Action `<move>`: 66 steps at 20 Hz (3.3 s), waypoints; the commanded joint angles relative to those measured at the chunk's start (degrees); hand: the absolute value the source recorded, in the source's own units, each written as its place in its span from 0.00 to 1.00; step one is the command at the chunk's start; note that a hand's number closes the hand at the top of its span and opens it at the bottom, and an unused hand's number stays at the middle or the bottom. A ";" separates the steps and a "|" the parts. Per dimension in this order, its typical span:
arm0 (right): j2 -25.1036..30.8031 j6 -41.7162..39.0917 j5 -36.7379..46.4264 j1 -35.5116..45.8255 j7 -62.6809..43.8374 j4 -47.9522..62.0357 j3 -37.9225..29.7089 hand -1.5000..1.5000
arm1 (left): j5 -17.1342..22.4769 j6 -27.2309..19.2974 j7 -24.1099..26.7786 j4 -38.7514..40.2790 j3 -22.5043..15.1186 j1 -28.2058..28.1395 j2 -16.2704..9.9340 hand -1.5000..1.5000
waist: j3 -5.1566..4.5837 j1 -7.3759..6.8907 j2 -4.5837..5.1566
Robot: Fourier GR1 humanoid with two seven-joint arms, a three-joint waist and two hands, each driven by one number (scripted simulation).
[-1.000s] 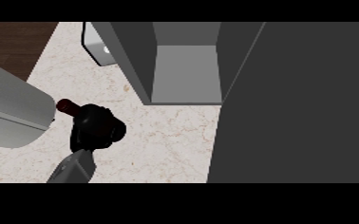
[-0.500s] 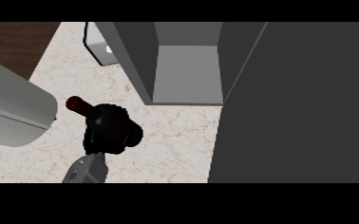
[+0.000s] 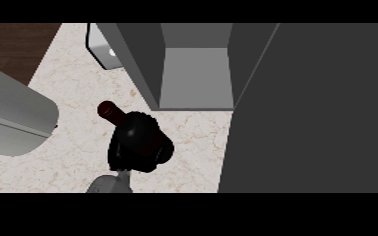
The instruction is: Pick up the wine, place it into the cabinet and close the cabinet
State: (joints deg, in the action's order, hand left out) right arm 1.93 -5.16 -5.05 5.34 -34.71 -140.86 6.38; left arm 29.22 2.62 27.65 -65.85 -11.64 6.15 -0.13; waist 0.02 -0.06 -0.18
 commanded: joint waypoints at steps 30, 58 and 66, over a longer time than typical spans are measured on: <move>0.77 -4.38 -6.18 -1.80 5.02 3.74 -4.53 0.00 | 28.14 -16.50 14.00 27.27 -17.38 27.81 0.13 1.00 | -0.04 1.14 0.40; -1.62 -3.22 -0.95 -4.82 7.28 2.64 1.59 0.00 | 35.58 -16.10 8.33 52.07 -8.89 55.08 0.13 1.00 | -0.08 2.77 0.95; 0.07 -4.28 -5.01 0.16 7.02 5.60 -2.03 0.00 | 38.11 -18.41 7.57 51.56 -11.94 53.94 0.13 1.00 | -0.09 4.57 1.38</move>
State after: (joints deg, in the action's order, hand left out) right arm 1.55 -9.58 -8.77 3.93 -26.36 -135.22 5.12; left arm 65.75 -15.18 35.80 -14.25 -23.46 59.72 0.01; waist -0.09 3.77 1.10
